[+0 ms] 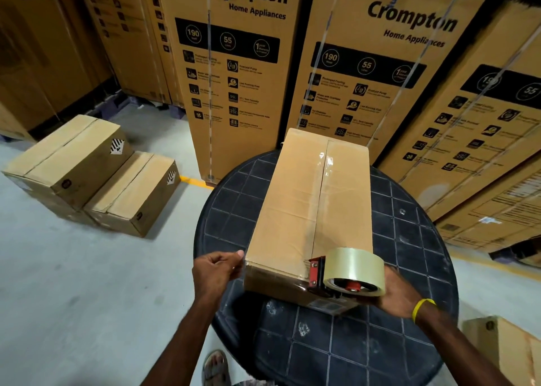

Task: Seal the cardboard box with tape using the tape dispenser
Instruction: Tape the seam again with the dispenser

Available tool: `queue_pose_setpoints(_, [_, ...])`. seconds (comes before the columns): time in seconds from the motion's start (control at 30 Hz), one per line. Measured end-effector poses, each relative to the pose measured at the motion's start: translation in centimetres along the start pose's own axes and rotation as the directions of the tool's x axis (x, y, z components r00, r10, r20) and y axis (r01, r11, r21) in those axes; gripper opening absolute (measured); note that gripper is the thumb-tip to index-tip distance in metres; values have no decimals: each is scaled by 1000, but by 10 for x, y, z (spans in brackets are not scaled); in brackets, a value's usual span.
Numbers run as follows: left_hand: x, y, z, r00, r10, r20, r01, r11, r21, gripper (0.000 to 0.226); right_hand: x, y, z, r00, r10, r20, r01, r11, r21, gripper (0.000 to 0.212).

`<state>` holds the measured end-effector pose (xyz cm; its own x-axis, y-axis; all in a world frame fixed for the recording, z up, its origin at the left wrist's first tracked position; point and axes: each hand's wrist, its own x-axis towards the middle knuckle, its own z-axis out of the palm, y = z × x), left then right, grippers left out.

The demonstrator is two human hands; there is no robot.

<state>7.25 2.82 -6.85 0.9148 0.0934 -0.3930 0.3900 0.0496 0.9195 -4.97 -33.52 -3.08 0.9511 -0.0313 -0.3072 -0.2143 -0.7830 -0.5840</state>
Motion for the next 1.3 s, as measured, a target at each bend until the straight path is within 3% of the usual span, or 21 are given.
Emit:
queue_pose_setpoints(0.17, [4, -15, 11, 986, -162, -35, 155, 975, -160, 17, 1, 5, 3, 999, -1, -34, 1, 1000, -11, 49])
queue_pose_setpoints(0.3, [10, -27, 11, 926, -375, 43, 364, 857, -364, 29, 0, 3, 3, 999, -7, -32, 7, 1000, 21, 53])
queue_pose_setpoints(0.37, [16, -43, 12, 897, -440, 48, 428, 834, -347, 29, -1, 2, 2, 999, -14, -35, 15, 999, 33, 55])
queue_pose_setpoints(0.43, [16, -51, 13, 929, -368, -26, 358, 916, -180, 21, -3, -1, 1, 999, -26, -34, 27, 999, 44, 57])
queue_pose_setpoints(0.5, [9, -48, 9, 982, -165, -94, 171, 984, 52, 36, -3, -5, 0, 999, -24, -35, 26, 998, 55, 57])
queue_pose_setpoints(0.6, [-12, -33, -2, 990, 133, 44, -140, 961, 237, 65, -4, -9, -1, 999, -24, -40, 26, 999, 40, 57])
queue_pose_setpoints(0.7, [-38, -23, 8, 947, 156, 279, -215, 957, 196, 69, -2, -7, -1, 999, -21, -39, 23, 999, 27, 54])
queue_pose_setpoints(0.77, [-39, -28, 15, 932, 110, 346, -183, 965, 185, 61, -1, -3, 0, 999, -20, -36, 20, 1000, -1, 52])
queue_pose_setpoints(0.83, [-28, -29, 10, 920, 42, 390, -168, 941, 294, 51, 1, -1, 0, 1000, -8, -29, 7, 1000, -22, 47])
queue_pose_setpoints(0.9, [-18, -32, -4, 929, 43, 367, -243, 820, 519, 79, 4, 6, 3, 1000, -1, -10, 0, 999, -33, 43])
queue_pose_setpoints(0.93, [-16, -32, -9, 927, 143, 347, -340, 709, 618, 97, 6, 10, 5, 1000, 9, -3, -10, 999, -48, 45])
queue_pose_setpoints(0.97, [-18, -30, -9, 873, 301, 385, -488, 564, 666, 107, 8, 15, 6, 1000, 22, -3, -22, 998, -54, 48])
queue_pose_setpoints(1.0, [-24, -26, -2, 763, 429, 483, -640, 395, 660, 109, 9, 18, 8, 999, 35, 3, -34, 998, -53, 48])
queue_pose_setpoints(1.03, [-31, -22, 10, 637, 462, 616, -758, 235, 608, 107, 10, 22, 9, 999, 39, 12, -39, 998, -49, 46])
queue_pose_setpoints(1.1, [-48, -22, 41, 438, 396, 807, -882, 15, 472, 100, 11, 23, 9, 998, 55, 25, -53, 997, -54, 43])
queue_pose_setpoints(1.17, [-58, -24, 64, 401, 320, 858, -893, -72, 444, 100, 14, 27, 10, 997, 65, 39, -63, 997, -53, 47])
queue_pose_setpoints(1.3, [-52, -28, 70, 446, 265, 855, -875, -71, 479, 104, 17, 29, 10, 993, 85, 80, -85, 996, -2, 44])
